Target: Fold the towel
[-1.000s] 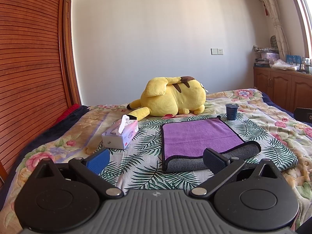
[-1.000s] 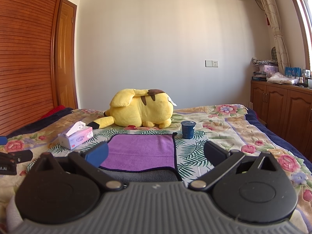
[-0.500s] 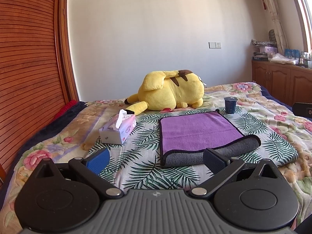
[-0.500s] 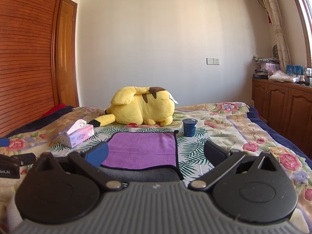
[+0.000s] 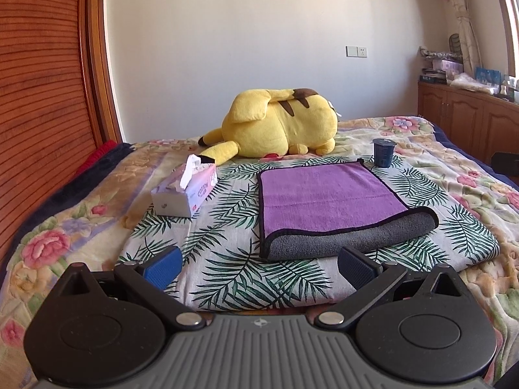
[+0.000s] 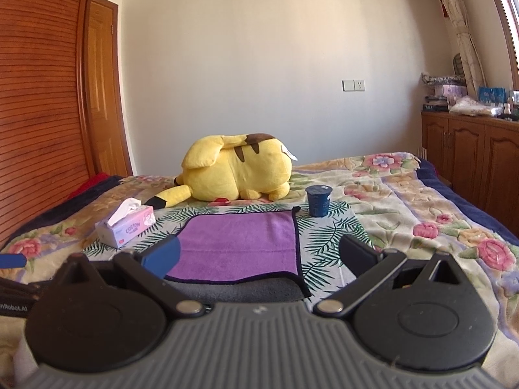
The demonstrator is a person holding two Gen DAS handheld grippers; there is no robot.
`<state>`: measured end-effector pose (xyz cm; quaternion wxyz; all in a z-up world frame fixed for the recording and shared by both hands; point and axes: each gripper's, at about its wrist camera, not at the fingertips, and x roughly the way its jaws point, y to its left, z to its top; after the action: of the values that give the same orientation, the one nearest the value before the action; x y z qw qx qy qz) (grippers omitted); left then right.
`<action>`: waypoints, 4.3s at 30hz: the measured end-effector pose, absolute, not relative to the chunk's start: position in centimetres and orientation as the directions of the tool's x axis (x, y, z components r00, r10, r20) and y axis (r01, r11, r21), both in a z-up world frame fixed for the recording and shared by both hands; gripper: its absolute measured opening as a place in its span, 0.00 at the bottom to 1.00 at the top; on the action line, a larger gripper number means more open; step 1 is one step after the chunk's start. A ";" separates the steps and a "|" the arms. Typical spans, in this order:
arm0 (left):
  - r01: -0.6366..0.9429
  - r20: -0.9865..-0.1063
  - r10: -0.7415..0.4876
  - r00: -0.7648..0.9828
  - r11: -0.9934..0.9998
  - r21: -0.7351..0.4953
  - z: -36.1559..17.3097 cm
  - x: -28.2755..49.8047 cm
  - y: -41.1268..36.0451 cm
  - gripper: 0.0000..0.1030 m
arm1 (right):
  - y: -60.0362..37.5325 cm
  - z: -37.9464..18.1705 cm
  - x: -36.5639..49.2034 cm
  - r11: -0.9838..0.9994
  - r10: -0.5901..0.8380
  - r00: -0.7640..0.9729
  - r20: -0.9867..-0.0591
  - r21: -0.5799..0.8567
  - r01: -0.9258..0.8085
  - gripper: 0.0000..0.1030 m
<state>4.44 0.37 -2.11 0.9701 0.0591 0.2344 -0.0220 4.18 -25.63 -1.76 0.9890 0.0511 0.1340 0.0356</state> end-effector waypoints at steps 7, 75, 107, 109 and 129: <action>0.056 -0.488 -0.013 0.873 0.996 0.074 -2.6 6.3 0.9 0.84 | -25.9 -2.0 5.8 0.994 0.077 0.954 -0.289 0.095 -0.051 1.00; 0.213 -0.656 -0.190 0.730 0.976 -0.045 -9.2 22.2 1.4 0.21 | -26.7 -9.6 20.7 0.983 0.170 0.756 -0.632 0.056 -0.174 1.00; 0.217 -0.676 -0.194 0.711 0.975 -0.052 -10.3 22.3 1.7 0.01 | -29.2 -9.4 21.4 0.961 0.275 0.654 -0.705 0.181 -0.208 0.53; 0.216 -0.672 -0.193 0.715 0.975 -0.051 -10.2 22.3 1.7 0.00 | -29.2 -9.4 21.5 0.960 0.278 0.651 -0.706 0.181 -0.214 0.47; 0.230 -0.654 -0.206 0.728 0.972 -0.050 -9.7 21.9 1.4 0.00 | -28.9 -9.3 21.3 0.955 0.286 0.664 -0.691 0.153 -0.253 0.09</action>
<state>21.86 1.35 -9.70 0.9293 0.0173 0.3497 -0.1174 21.27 -28.86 -9.28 0.9119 0.0218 0.3823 0.1478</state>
